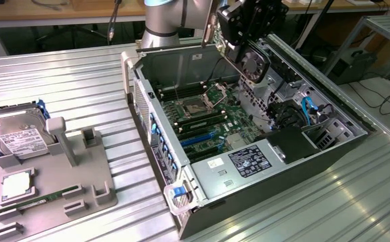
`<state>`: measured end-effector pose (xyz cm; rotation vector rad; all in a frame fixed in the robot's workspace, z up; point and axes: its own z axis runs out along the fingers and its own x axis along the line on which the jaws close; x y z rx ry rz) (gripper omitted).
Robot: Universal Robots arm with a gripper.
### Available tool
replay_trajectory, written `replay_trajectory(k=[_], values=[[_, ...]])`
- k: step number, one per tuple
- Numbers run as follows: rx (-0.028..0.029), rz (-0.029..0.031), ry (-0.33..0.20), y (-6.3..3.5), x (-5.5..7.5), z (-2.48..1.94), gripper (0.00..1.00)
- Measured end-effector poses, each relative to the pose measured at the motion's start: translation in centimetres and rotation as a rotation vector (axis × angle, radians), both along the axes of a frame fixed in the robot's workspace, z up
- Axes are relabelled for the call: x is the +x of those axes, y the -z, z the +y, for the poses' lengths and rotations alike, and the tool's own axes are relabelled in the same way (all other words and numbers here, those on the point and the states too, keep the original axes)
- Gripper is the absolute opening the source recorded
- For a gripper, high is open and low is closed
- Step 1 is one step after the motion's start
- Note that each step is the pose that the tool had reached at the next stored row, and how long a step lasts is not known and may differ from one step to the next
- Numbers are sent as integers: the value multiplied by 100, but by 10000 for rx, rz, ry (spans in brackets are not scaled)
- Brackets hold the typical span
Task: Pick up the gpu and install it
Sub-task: 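Insert the gpu into the slot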
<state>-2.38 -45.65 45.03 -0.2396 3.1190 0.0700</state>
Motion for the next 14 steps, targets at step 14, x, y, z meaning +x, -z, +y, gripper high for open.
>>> replay_trajectory(k=[14], values=[[4,0,-1033,0,0,-13,28]])
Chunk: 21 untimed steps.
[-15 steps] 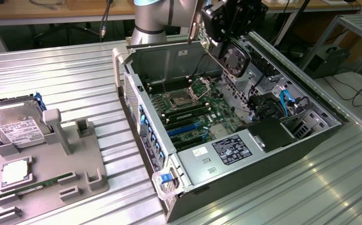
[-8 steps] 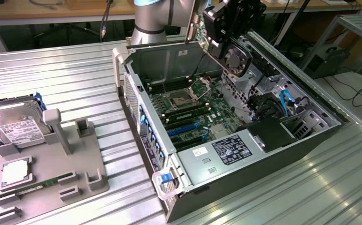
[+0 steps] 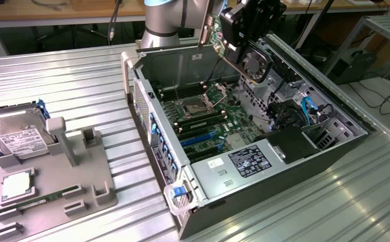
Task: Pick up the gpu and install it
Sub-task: 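Insert the gpu into the slot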
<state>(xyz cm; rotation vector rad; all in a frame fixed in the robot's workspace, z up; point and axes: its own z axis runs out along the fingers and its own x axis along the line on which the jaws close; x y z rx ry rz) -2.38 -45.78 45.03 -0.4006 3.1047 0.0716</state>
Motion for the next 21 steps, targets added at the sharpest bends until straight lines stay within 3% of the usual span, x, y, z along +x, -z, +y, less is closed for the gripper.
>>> replay_trajectory(k=[11,21], values=[[0,0,-561,0,0,-1,28],[7,0,-1514,0,0,-2,28]])
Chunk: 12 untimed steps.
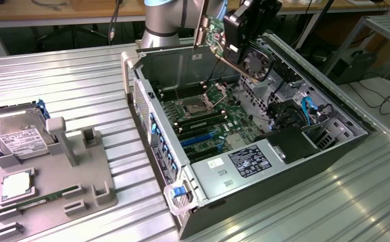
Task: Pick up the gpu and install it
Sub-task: 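Insert the gpu into the slot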
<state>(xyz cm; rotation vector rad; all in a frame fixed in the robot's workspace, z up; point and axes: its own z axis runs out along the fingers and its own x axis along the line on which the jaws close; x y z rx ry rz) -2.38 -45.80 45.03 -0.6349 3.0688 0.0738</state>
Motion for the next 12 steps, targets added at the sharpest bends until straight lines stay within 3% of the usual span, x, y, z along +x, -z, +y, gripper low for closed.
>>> replay_trajectory(k=[12], values=[[0,0,-1037,0,0,-2,28]])
